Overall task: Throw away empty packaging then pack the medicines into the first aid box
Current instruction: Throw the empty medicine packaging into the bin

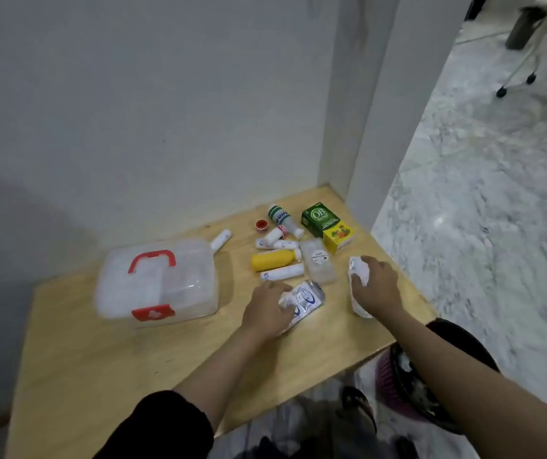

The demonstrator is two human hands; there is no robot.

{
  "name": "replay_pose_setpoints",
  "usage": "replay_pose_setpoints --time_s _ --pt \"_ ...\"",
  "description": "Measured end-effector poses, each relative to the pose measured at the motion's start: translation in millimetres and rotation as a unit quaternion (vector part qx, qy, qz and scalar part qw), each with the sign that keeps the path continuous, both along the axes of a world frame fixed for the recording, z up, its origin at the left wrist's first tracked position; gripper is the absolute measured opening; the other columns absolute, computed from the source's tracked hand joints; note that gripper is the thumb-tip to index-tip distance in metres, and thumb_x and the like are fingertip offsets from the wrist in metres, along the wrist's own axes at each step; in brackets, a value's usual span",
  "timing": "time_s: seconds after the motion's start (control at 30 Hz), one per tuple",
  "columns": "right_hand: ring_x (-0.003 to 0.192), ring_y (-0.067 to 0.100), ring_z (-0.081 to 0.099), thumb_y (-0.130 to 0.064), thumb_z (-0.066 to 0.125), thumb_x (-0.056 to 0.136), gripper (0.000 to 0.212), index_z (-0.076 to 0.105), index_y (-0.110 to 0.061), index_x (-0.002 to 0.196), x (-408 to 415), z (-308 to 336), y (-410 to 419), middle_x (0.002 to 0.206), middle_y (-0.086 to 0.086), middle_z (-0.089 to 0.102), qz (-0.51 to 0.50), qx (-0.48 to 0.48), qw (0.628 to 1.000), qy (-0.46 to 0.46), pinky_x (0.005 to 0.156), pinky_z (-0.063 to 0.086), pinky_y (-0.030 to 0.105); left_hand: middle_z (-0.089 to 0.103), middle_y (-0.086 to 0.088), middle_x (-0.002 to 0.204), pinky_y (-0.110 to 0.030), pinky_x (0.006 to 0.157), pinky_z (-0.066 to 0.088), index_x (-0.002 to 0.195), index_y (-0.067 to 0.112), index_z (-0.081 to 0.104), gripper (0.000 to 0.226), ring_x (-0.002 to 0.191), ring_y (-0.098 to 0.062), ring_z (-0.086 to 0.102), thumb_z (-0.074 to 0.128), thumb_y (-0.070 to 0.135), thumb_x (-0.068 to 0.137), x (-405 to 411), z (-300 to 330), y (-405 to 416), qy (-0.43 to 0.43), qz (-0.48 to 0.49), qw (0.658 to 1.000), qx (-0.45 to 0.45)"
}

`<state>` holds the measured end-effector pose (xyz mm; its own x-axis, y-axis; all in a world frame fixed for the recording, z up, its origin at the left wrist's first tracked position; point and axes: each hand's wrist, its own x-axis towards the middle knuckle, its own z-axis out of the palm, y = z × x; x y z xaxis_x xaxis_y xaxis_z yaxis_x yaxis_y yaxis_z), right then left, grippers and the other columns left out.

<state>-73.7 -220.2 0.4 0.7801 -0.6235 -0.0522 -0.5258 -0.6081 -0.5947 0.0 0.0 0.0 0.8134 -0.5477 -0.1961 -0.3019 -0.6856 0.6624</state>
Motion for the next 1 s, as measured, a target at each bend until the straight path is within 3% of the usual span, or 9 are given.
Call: replay_pose_setpoints --time_s 0.13,0.3,0.4,0.57,0.73,1.0 --pt "0.106 0.044 0.049 -0.029 0.061 0.079 0.055 0.050 -0.014 0.130 -18.5 -15.1 -4.6 0.115 0.025 0.053 -0.031 -0.008 0.996 0.078 0.086 0.043 0.043 0.046 -0.002 0.136 -0.037 0.097 0.042 0.124 0.027 0.058 0.038 0.124 -0.027 0.041 0.050 0.028 0.086 -4.4 -10.7 -3.3 0.003 -0.050 0.994 0.095" --pt "0.107 0.040 0.048 -0.027 0.068 0.079 0.054 0.053 -0.016 0.129 -25.8 -19.7 0.4 0.119 0.020 0.045 -0.048 0.033 0.996 0.069 0.089 0.043 0.040 0.044 0.001 0.130 -0.039 0.091 0.045 0.122 0.031 0.060 0.040 0.114 -0.027 0.041 0.059 0.024 0.083 -9.1 -17.0 -3.6 -0.022 -0.043 0.992 0.113" --pt "0.103 0.038 0.053 -0.023 0.075 0.075 0.057 0.055 -0.013 0.127 -33.4 -21.2 3.4 0.115 0.020 0.046 -0.067 0.105 0.992 0.019 0.090 0.041 0.035 0.046 0.001 0.118 -0.036 0.085 0.048 0.124 0.030 0.059 0.052 0.107 -0.023 0.050 0.071 0.027 0.073 -11.5 -16.3 -5.1 0.020 -0.011 0.997 0.073" --pt "0.105 0.031 0.055 -0.017 0.070 0.079 0.050 0.053 -0.009 0.125 -52.5 -22.4 3.7 0.115 0.016 0.055 -0.097 0.117 0.988 -0.027 0.079 0.038 0.030 0.054 -0.004 0.114 -0.023 0.077 0.040 0.128 0.020 0.055 0.053 0.102 -0.020 0.057 0.069 0.020 0.077 -28.7 -11.7 -17.9 0.045 -0.001 0.999 0.000" --pt "0.100 0.026 0.059 -0.015 0.069 0.079 0.042 0.058 -0.009 0.120 -85.8 -18.7 -10.3 0.118 0.010 0.061 -0.150 0.142 0.973 -0.097 0.081 0.043 0.030 0.056 0.006 0.099 -0.011 0.065 0.041 0.122 0.021 0.059 0.045 0.071 -0.006 0.054 0.070 0.016 0.078 -58.9 -2.3 -44.4 0.053 -0.005 0.995 -0.086" --pt "0.090 0.024 0.060 -0.018 0.070 0.080 0.042 0.059 -0.011 0.120 -160.4 -7.6 -71.9 0.109 0.001 0.060 -0.280 0.149 0.937 -0.149 0.086 0.049 0.037 0.055 0.000 0.116 -0.011 0.065 0.043 0.127 0.019 0.054 0.050 0.067 -0.006 0.054 0.067 0.011 0.079 -85.9 9.1 -162.5 0.075 -0.134 0.981 -0.117"
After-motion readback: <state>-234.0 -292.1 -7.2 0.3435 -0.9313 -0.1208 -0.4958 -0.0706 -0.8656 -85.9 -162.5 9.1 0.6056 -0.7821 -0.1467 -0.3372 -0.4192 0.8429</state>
